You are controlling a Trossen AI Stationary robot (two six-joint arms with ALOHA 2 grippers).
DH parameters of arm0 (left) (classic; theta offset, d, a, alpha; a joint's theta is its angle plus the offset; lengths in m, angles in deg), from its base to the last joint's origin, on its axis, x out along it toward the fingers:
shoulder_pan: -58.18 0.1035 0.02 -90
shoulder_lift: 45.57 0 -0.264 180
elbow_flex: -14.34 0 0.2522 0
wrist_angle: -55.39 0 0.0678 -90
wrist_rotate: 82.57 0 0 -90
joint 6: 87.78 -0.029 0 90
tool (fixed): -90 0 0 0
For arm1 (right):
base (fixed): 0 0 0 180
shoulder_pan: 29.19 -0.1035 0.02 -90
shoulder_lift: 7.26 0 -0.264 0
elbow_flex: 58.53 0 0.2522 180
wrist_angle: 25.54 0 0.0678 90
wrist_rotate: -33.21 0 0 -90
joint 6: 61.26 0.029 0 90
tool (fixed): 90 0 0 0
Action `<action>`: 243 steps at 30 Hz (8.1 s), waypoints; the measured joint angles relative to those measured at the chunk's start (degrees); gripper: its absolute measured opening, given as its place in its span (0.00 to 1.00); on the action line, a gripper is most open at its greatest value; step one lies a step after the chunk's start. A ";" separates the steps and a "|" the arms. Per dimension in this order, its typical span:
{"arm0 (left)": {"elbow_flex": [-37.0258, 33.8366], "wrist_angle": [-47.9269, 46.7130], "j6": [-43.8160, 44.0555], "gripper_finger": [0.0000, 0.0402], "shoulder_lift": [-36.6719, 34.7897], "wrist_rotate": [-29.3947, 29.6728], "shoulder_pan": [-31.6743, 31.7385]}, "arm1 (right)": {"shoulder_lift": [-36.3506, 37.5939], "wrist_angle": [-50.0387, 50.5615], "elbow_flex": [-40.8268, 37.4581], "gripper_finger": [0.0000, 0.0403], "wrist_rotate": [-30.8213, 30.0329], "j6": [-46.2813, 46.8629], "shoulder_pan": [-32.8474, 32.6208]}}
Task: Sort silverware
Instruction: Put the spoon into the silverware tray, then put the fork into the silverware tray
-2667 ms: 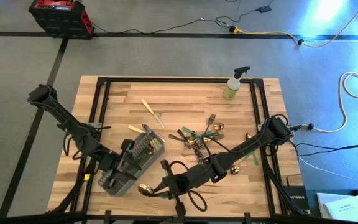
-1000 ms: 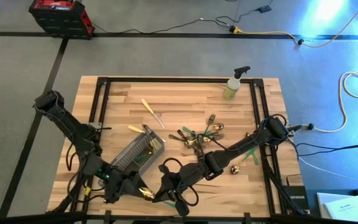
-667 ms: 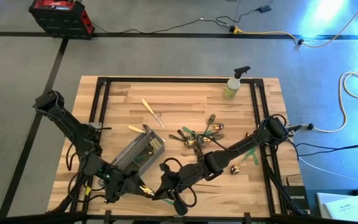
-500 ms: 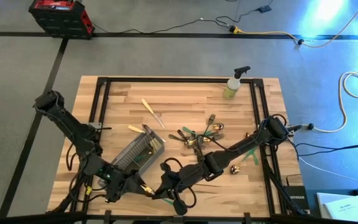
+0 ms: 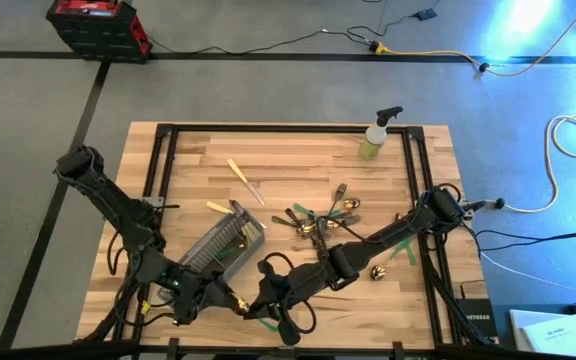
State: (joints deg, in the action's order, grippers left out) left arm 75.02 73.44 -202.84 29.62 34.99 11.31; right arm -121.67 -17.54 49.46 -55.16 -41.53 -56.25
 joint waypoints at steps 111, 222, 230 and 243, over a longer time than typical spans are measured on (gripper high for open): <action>42.80 -92.25 35.51 0.00 -5.68 27.25 9.19 | 15.08 39.70 -7.37 0.55 -17.65 11.54 -6.81; 41.53 -112.51 56.48 0.21 20.90 19.07 11.41 | 15.08 39.76 -7.37 0.55 -19.61 11.43 -6.72; 41.53 -111.94 56.66 0.21 20.87 19.75 10.73 | 15.08 39.76 -7.37 0.55 -19.61 11.45 -6.72; 41.55 -108.79 74.53 0.22 10.83 19.47 6.71 | 14.59 39.69 -8.47 0.55 -19.60 11.47 -6.74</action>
State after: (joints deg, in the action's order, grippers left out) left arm 116.57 -35.34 -128.32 40.45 54.46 18.02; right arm -107.08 22.14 41.00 -74.76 -30.06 -62.99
